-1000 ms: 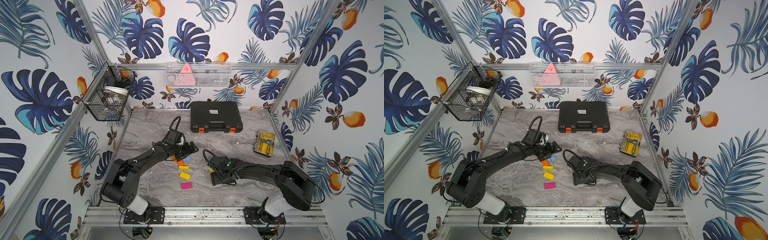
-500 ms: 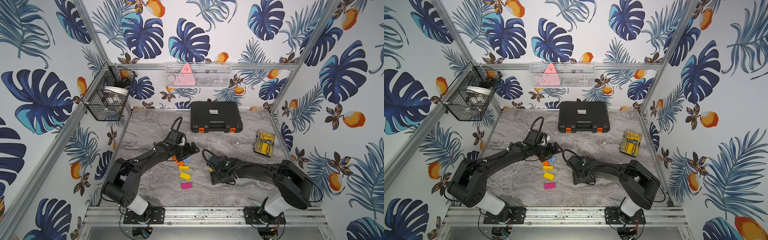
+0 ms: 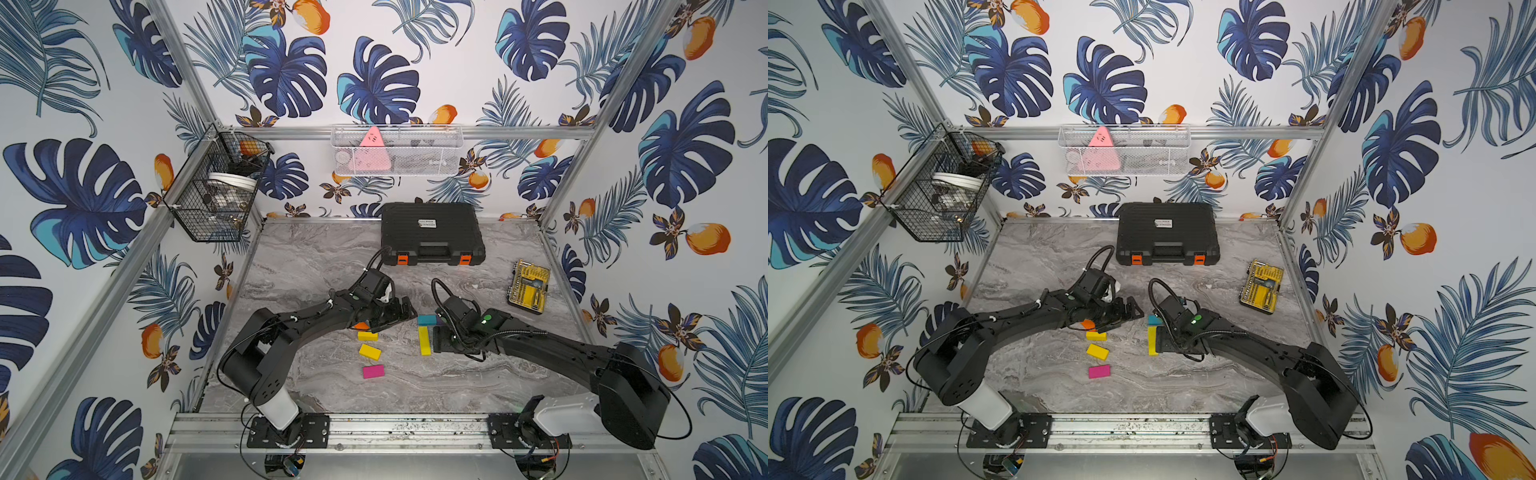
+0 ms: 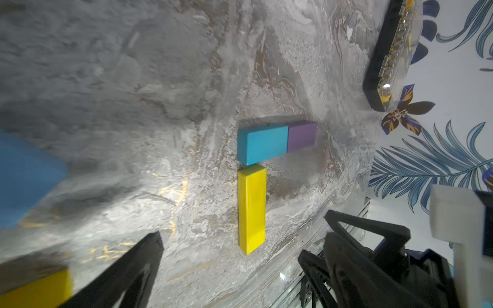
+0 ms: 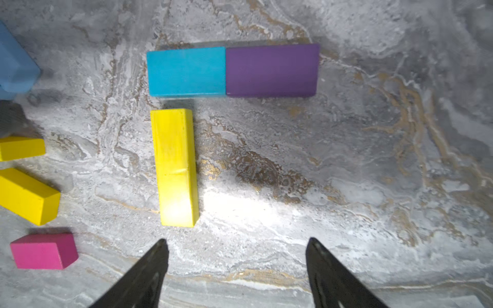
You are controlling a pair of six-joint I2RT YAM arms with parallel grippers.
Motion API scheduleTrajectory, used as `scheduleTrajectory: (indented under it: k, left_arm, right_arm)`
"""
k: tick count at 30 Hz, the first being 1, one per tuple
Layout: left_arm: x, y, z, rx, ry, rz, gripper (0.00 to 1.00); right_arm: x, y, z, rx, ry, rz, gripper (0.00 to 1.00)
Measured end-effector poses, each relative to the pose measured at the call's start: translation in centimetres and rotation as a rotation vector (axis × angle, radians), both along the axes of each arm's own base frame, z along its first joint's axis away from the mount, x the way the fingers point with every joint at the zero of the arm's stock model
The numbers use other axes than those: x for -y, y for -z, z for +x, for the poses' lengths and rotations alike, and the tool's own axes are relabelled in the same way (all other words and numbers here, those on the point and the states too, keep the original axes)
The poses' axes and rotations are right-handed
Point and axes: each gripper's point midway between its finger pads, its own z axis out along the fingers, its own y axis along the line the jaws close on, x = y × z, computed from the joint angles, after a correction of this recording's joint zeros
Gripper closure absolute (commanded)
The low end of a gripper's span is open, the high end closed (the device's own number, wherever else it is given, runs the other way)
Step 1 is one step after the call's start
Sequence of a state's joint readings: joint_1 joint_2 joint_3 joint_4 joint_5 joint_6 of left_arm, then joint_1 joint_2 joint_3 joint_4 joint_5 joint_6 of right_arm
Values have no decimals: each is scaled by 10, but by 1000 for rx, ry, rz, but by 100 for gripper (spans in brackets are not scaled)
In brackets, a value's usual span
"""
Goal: Assemble the letter c with building blocks
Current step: Assemble the building block at the center of the board.
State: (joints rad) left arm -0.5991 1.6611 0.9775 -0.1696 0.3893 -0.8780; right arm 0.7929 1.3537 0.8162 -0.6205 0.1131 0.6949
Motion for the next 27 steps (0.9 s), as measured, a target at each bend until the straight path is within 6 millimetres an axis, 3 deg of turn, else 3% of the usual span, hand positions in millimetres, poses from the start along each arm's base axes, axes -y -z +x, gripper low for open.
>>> scheduleTrajectory:
  k: [5, 10, 17, 27]
  left_arm:
    - [22, 8, -5, 1, 29, 7, 1]
    - [31, 12, -5, -2, 25, 3, 1]
    - [24, 1, 9, 33, -19, 14, 1]
    - [-7, -11, 31, 57, -107, 21, 1]
  right_arm:
    - [5, 10, -11, -45, -11, 1, 17]
    - [6, 22, -21, -78, -44, -5, 15]
    - [-7, 35, -29, -98, -96, -13, 15]
    - [-14, 47, -28, -97, -111, -40, 15]
